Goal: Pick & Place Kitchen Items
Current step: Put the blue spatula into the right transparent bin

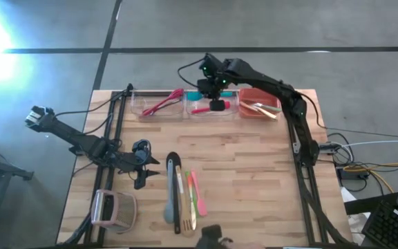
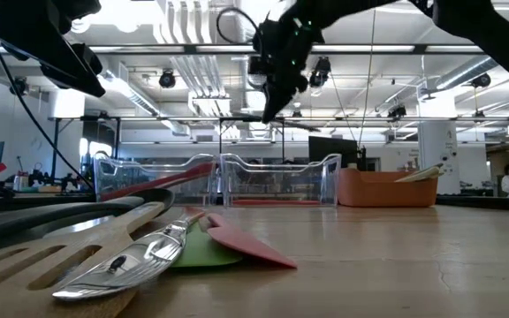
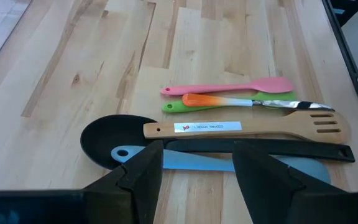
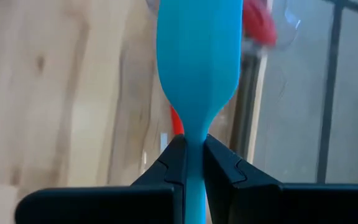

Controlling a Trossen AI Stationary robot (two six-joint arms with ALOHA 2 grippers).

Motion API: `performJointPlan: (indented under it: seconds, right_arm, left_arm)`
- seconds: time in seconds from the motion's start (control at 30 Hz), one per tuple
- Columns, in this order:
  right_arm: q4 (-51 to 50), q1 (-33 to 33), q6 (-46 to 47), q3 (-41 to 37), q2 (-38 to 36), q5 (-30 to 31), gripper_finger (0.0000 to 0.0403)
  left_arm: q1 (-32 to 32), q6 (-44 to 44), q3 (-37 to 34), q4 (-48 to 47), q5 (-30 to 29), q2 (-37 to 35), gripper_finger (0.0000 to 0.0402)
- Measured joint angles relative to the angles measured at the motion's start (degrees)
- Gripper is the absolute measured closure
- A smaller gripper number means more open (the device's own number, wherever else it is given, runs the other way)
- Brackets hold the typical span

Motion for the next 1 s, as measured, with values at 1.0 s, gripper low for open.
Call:
performJointPlan:
  seconds: [1.0]
  right_arm:
    - [18.3, -5.0, -9.0, -20.5, 1.5, -7.7, 0.0385]
  left_arm:
    - [0.0, 0.0, 0.0, 0.0, 0.0, 0.0, 0.0206]
